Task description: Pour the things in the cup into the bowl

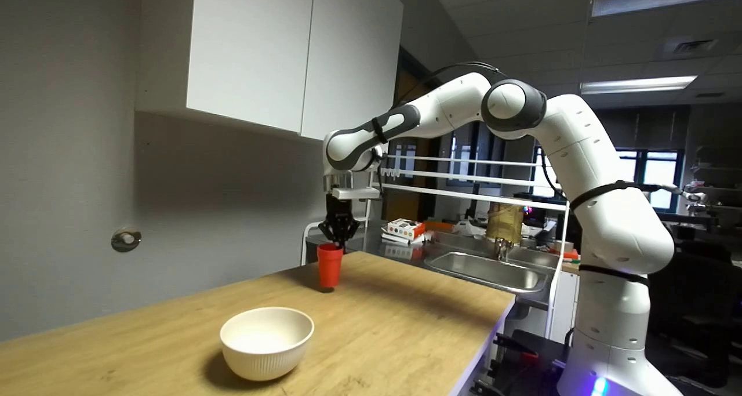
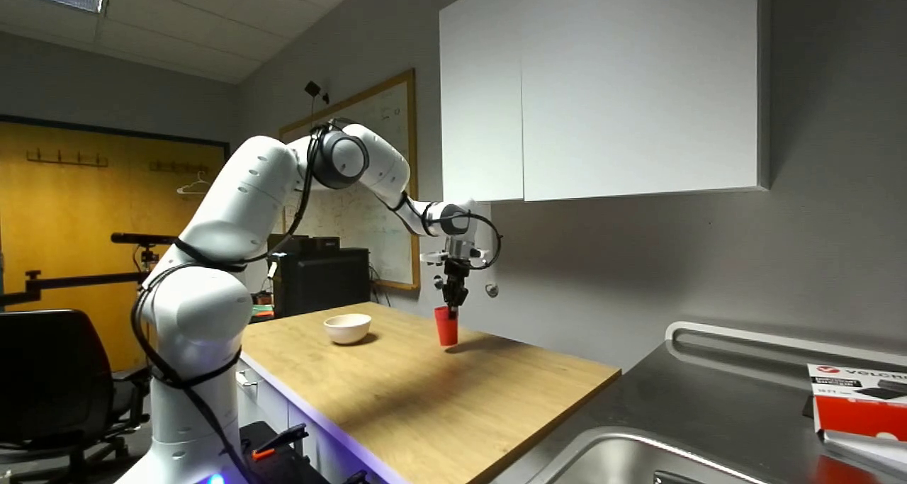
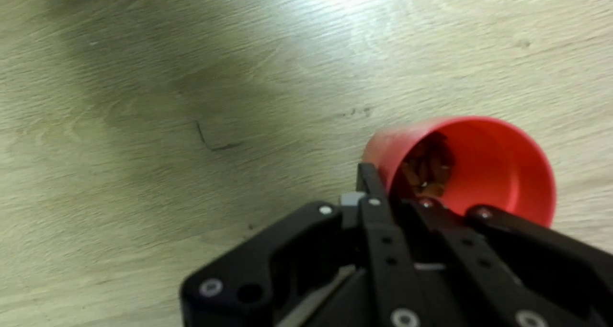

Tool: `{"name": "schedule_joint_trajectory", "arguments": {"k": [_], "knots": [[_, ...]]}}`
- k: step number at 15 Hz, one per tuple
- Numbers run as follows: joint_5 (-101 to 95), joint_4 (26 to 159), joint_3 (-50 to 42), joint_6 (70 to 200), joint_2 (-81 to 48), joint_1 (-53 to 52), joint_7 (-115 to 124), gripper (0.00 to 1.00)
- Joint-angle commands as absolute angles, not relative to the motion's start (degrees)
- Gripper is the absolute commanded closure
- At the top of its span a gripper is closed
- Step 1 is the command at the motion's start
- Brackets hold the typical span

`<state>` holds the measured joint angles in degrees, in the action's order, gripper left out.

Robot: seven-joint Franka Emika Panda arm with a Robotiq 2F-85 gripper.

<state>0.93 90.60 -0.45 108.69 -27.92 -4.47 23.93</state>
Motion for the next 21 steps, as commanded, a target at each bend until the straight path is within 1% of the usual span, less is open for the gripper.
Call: {"name": "schedule_joint_trajectory", "arguments": {"k": [1,5,11,17,21], "knots": [[-2.6,94.0,-0.8,107.4,-22.7,-8.0,26.0,0.98],[-7.7,97.3,0.6,106.2,-18.5,-12.6,27.9,0.98],[-15.1,98.1,4.9,101.8,-16.3,-20.3,32.8,0.98],[-29.9,97.5,8.5,94.8,-18.2,-28.0,42.0,0.98],[-34.9,97.8,11.3,89.5,-20.5,-31.4,44.6,0.98]]}}
